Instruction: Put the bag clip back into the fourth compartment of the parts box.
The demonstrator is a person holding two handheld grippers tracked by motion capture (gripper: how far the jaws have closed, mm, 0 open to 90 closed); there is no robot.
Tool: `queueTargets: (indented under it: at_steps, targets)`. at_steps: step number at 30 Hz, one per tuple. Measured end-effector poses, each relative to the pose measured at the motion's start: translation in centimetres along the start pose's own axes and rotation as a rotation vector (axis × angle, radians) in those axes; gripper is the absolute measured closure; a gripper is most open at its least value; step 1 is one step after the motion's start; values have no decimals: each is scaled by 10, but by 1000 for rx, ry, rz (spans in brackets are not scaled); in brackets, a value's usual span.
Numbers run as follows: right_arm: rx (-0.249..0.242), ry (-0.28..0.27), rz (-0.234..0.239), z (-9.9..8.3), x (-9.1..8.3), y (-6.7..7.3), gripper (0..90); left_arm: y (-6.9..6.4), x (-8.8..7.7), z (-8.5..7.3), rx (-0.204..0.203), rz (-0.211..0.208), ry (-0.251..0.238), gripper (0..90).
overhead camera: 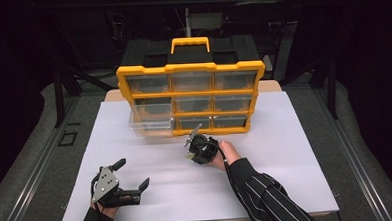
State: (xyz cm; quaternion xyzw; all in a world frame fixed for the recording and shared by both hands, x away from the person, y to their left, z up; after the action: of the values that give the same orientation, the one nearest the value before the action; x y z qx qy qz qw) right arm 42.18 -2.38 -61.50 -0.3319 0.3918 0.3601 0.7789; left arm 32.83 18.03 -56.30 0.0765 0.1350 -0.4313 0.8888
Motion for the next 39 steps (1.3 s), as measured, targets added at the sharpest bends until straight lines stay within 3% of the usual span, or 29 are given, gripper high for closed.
queueTargets:
  at_steps: [39]
  targets:
    - [55, -45, -28, 4, -27, -16, 799, -1, 0, 0, 8, -1, 1, 0]
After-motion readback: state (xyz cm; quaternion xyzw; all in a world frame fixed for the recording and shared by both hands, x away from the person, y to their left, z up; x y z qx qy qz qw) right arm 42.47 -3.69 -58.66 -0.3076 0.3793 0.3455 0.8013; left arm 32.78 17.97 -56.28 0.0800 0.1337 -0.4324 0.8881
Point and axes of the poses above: each handheld gripper's, and its own axes: x roughly forward along the jaws, z roughly out of its top, y roughly to its left, the point moved 9 cm from there along x, roughly forward along the jaws, and after that the axes turned 12 degrees about -z, right-handed, at the moved point
